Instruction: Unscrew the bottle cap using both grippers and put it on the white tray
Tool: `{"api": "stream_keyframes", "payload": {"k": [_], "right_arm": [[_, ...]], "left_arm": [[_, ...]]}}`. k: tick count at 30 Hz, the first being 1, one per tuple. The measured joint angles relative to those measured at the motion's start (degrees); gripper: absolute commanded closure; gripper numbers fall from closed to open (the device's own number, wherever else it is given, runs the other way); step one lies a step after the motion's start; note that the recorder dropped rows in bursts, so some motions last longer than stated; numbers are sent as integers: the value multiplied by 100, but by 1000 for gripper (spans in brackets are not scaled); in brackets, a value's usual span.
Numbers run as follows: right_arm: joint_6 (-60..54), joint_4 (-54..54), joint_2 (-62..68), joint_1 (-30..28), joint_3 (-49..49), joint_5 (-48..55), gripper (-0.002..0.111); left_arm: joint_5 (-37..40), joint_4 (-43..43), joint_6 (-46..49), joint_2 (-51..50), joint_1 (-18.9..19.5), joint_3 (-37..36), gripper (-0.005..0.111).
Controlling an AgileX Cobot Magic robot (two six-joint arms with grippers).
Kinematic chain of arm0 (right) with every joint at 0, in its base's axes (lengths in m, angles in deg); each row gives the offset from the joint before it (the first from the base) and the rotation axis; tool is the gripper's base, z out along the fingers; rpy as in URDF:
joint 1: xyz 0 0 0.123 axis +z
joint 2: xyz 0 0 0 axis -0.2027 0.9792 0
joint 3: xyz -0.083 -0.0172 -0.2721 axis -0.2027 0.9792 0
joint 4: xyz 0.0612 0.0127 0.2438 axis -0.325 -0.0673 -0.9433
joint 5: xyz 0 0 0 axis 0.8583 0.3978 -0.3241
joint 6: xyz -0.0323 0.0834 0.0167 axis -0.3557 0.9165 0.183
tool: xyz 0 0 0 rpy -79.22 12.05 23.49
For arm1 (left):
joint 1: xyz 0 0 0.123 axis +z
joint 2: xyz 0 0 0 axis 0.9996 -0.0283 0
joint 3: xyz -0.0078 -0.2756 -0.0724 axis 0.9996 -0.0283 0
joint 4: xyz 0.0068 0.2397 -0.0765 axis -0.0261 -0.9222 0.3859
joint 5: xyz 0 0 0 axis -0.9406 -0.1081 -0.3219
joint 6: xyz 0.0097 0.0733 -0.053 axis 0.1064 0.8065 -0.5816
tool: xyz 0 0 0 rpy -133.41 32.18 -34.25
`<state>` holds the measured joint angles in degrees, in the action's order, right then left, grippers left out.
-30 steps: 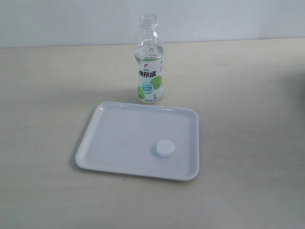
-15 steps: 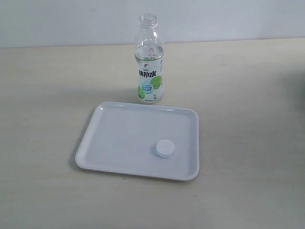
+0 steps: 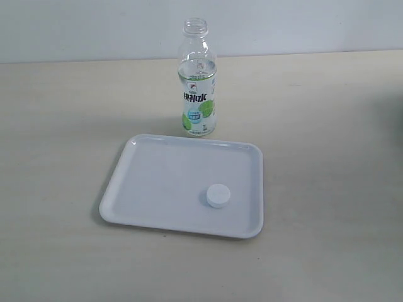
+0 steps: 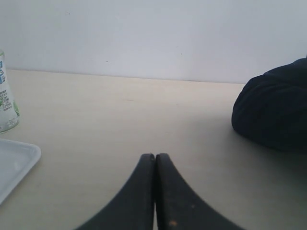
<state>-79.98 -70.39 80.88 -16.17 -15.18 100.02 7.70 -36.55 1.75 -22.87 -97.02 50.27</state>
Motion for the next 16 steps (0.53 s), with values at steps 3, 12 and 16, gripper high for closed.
{"api": "stream_keyframes", "payload": {"k": [3,12,16], "right_arm": [[0,0,0,0,0,0,108],[12,0,0,0,0,58,108],[12,0,0,0,0,84,108]], "left_arm": [[0,0,0,0,0,0,107],[0,0,0,0,0,0,107],[0,0,0,0,0,0,107]]}}
